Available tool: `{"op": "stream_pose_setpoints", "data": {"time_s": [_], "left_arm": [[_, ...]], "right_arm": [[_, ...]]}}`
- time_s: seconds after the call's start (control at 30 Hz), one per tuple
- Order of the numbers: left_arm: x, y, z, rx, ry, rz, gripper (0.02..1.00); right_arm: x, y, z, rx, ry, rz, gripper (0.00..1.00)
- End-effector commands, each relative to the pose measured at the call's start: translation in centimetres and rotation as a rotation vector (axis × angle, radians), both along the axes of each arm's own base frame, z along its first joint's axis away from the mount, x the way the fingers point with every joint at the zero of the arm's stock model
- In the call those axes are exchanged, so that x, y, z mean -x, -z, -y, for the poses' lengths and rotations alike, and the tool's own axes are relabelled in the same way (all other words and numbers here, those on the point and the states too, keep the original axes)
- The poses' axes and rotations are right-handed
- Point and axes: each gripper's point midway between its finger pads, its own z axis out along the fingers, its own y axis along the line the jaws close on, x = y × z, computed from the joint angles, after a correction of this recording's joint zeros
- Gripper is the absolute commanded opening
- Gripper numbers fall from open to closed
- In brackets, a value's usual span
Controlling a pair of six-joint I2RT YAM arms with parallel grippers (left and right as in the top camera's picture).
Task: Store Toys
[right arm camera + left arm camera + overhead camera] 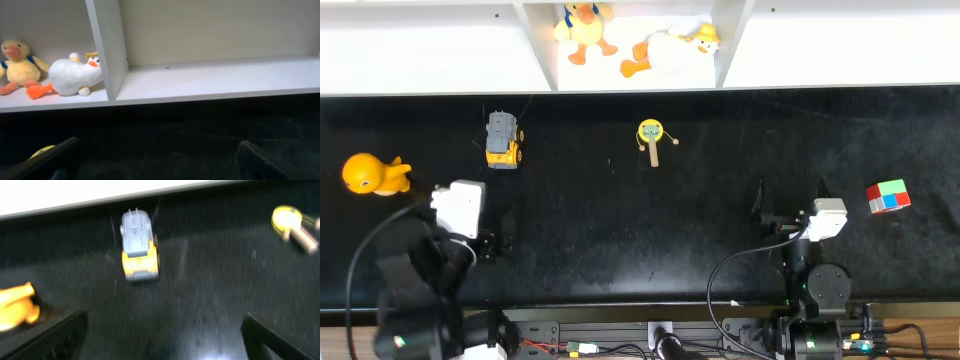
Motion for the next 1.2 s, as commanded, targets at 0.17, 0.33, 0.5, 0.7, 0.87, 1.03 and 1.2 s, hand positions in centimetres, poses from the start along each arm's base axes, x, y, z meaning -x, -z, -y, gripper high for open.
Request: {"op": "stream_pose_setpoints", "data": {"time_s": [0.17, 0.33, 0.5, 0.7, 0.87, 1.03, 1.2], "left_arm": [[-3.7, -1.8, -5.5, -0.084, 0.133, -0.064, 0.991], [-1.9, -1.4, -9.2, -0.121, 0.100, -0.095, 0.996], [0.3, -1.9, -13.5, -0.096, -0.082, -0.083, 0.996], [1.1, -2.6, -16.6, -0.065, -0.177, -0.015, 0.998], [0.1, -2.0, -18.8, 0.017, -0.175, 0.008, 0.998], [-1.1, -1.8, -21.0, 0.053, -0.176, -0.013, 0.998], [-2.7, 0.3, -24.0, 0.090, -0.247, -0.156, 0.998]], "right_arm": [[0.0, 0.4, 0.0, -0.004, 0.002, -0.001, 0.996], [0.0, 0.4, 0.0, -0.004, 0.002, -0.001, 0.996], [0.0, 0.4, 0.0, -0.004, 0.002, -0.001, 0.996], [0.0, 0.4, 0.0, -0.004, 0.002, -0.001, 0.993], [0.0, 0.4, 0.0, -0.004, 0.002, -0.001, 0.996], [0.0, 0.4, 0.0, -0.004, 0.002, -0.001, 0.996], [0.0, 0.4, 0.0, -0.004, 0.002, -0.001, 0.996]]}}
